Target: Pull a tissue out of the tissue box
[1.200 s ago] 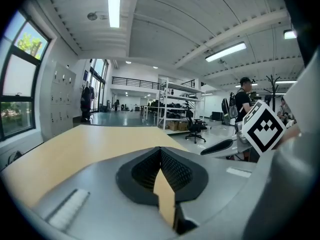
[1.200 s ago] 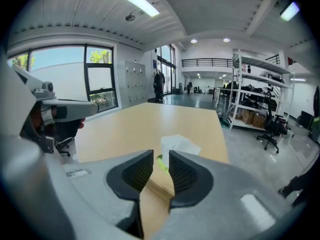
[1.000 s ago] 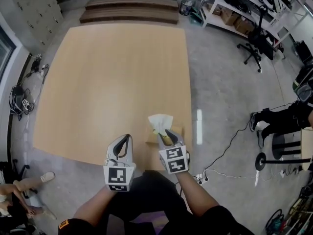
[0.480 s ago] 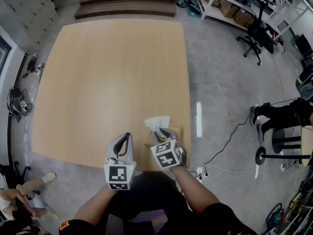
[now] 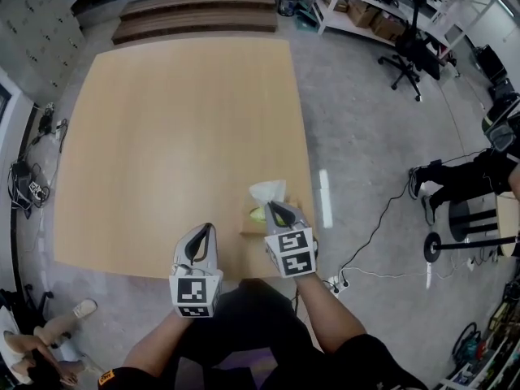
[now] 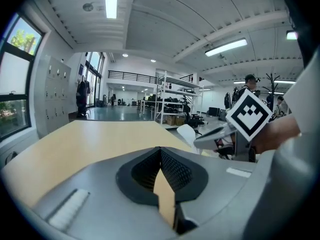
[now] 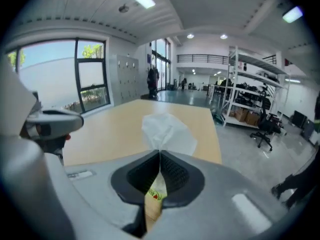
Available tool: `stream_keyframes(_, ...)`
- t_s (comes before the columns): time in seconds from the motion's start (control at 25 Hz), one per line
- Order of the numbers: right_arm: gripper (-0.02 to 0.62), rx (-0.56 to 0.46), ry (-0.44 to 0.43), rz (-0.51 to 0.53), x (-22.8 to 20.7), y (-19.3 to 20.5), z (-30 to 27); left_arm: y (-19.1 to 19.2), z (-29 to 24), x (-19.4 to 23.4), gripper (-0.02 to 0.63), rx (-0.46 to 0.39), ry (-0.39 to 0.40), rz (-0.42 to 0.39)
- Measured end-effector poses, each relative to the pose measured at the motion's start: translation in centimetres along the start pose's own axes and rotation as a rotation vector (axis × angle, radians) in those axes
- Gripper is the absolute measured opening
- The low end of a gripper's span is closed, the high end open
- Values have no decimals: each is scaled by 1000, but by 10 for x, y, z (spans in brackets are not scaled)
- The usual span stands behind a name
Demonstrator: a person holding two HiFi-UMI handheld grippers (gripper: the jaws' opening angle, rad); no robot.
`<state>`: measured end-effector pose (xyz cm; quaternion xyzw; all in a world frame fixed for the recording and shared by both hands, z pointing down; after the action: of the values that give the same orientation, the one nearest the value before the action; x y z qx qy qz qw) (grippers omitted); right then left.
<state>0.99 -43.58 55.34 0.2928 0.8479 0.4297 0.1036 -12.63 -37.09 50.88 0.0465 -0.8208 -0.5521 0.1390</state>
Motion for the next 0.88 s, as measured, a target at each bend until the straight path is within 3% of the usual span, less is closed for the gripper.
stream_keyframes(0.16,-2,-215,33,-86,-1,-32,46,-4,14,-1,18,-25,41,6)
stream_keyframes(0.32,-2,-305,86,-108,20,-36,85,0,37,-5,18,-44,98,3)
stream_keyframes(0.64,-2,-297,168,-142,107,7,136,36,104,-5,18,-33,215,33)
stream_keyframes(0.88,-2,-242,144,-173,151,50,171,64,140,-37,18,11,276,43)
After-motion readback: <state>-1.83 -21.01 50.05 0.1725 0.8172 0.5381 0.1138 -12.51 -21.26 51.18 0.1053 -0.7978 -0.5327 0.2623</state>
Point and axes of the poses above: the fingertips, and each gripper's own axes: z backward along the fingers, x to its left, y out of its underside, the point moved 1 cm from there along z, backward along the fingers, and after that the axes turned 5 degrees about z, right-handed, at the moved point
